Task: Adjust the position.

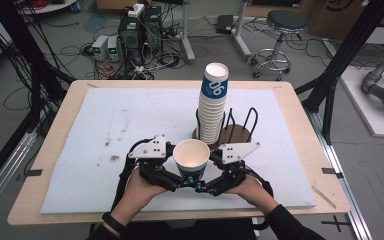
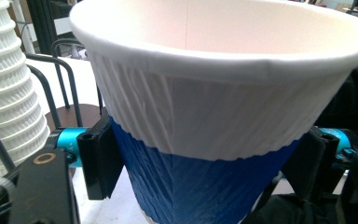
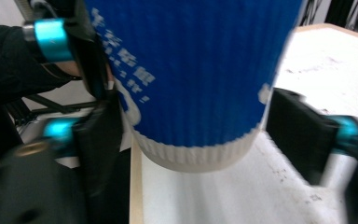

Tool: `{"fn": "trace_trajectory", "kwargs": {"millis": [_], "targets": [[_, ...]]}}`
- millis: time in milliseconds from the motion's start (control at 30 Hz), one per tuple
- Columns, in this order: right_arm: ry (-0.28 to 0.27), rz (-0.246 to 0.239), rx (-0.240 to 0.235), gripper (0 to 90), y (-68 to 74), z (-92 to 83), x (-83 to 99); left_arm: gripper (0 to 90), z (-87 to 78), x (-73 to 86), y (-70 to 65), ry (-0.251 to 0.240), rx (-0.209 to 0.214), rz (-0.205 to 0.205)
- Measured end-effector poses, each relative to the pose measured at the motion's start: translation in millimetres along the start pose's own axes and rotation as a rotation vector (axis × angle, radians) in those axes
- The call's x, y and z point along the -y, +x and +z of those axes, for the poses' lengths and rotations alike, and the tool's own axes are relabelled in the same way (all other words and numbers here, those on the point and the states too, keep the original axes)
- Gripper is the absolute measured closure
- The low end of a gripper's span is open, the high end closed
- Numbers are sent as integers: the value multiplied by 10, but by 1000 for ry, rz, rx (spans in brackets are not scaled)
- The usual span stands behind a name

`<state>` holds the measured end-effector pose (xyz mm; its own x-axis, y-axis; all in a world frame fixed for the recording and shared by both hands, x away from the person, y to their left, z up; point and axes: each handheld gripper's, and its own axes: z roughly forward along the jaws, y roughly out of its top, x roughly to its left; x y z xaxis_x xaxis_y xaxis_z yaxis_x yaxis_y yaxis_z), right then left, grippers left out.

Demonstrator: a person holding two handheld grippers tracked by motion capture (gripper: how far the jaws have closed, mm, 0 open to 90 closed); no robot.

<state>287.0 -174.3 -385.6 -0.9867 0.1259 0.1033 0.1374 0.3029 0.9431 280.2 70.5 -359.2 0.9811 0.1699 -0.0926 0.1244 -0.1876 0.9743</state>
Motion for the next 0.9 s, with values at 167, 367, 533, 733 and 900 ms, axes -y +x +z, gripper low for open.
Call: {"fn": "trace_trajectory", "kwargs": {"millis": [167, 367, 533, 733, 900], "targets": [[-10, -7, 0, 301, 6, 11, 6, 236, 8, -7, -17, -5, -4, 7], [-7, -3, -3, 303, 4, 8, 12, 186, -12, -47, -26, -19, -8, 2], [1, -10, -2, 303, 16, 23, 16, 185, -21, -64, -31, -25, -21, 0], [-6, -12, 12, 304, 9, 22, 14, 221, -25, -55, -32, -36, -21, 0], [-8, -11, 8, 269, 20, 23, 8, 234, -26, -45, -25, -41, -17, -5]]}}
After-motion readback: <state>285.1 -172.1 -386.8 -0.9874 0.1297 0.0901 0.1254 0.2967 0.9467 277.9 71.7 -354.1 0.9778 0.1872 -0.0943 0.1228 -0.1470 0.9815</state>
